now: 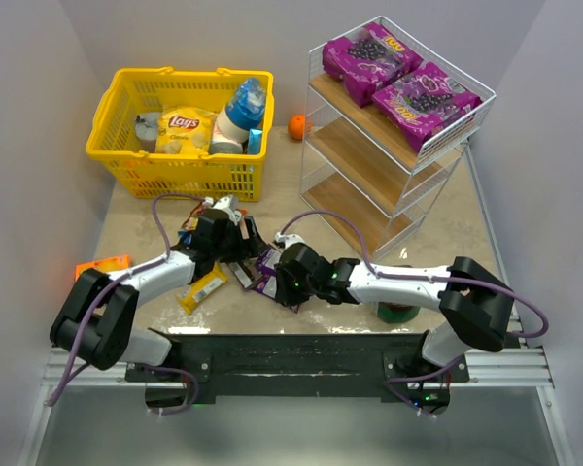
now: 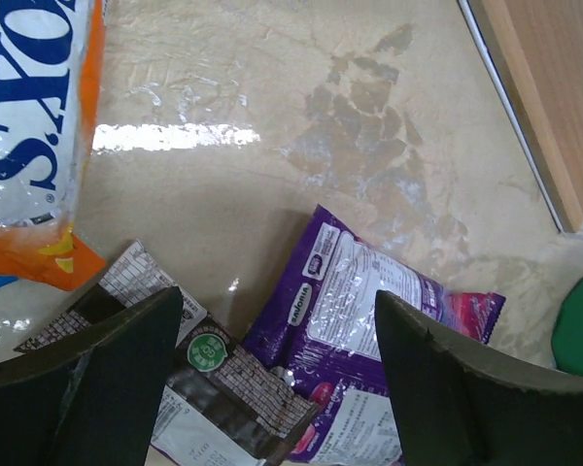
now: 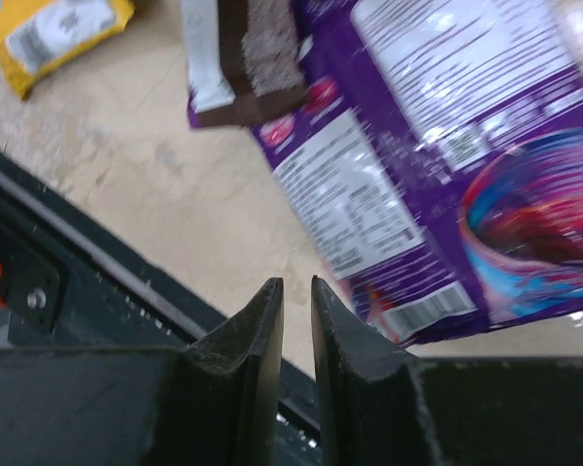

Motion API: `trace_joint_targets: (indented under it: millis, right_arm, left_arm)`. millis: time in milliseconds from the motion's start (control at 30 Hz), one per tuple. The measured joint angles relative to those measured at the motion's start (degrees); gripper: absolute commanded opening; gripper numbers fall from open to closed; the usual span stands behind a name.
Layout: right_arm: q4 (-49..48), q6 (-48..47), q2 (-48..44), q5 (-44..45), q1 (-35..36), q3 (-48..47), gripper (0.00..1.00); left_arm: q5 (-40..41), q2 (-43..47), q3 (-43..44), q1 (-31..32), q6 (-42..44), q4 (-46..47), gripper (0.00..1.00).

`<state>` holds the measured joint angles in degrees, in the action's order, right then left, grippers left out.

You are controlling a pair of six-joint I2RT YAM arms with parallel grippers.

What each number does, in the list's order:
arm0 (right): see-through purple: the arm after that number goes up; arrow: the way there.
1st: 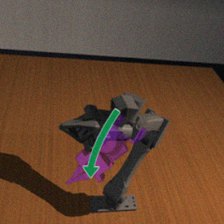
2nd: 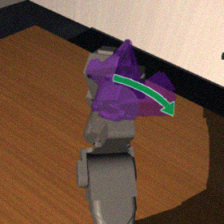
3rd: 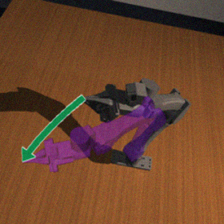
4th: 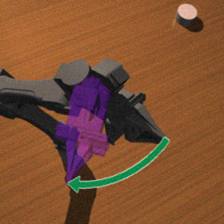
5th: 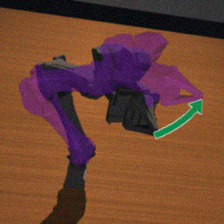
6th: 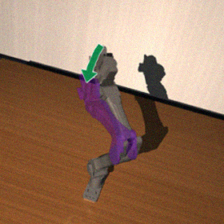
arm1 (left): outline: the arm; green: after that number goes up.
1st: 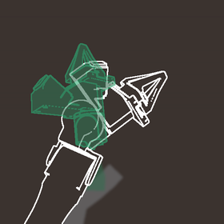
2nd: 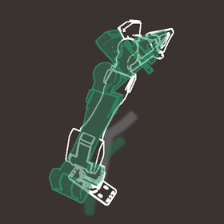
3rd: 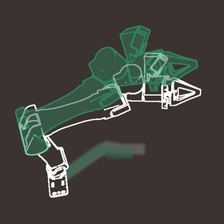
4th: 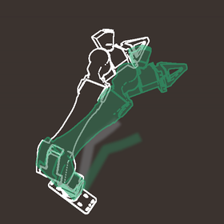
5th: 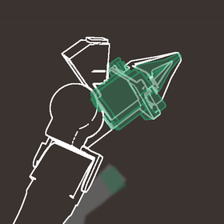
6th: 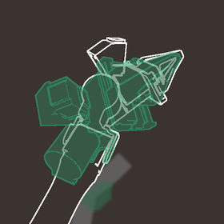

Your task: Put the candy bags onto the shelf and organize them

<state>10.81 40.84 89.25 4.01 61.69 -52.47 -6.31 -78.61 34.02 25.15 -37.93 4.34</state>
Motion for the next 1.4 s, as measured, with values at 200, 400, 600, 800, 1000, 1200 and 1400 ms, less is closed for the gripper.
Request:
trace_joint_targets:
  millis: [200,400,600,800,1000,1200,1400]
  right_arm:
    - [-1.07,0.5,-0.07,-4.39,1.01,3.32,0.24]
    - [0.0,2.89,0.37,-1.64,1.01,3.82,0.25]
    - [0.96,7.02,1.84,4.7,0.74,4.09,0.25]
    - [0.92,9.99,1.31,8.02,-2.01,6.14,0.25]
    - [1.29,10.23,-0.66,10.84,-8.57,7.96,0.25]
    - [1.4,10.05,-0.39,12.02,-9.6,7.93,0.25]
    - [2.16,9.11,-1.07,12.33,-9.25,7.5,0.46]
  left_arm:
    - [-1.09,-4.13,0.66,0.0,0.35,3.58,0.86]
    - [-5.38,-6.64,0.66,0.0,1.38,5.9,0.87]
    - [-7.93,-8.33,0.79,0.0,1.55,7.23,0.87]
    - [-8.9,-8.33,0.55,0.0,1.55,7.41,0.82]
    - [-12.72,-8.07,-1.68,-0.02,0.9,10.36,0.81]
    - [-15.04,-3.5,-6.54,-0.02,-1.95,11.37,0.89]
    - [-12.24,6.43,-11.21,-0.02,-4.11,6.12,0.88]
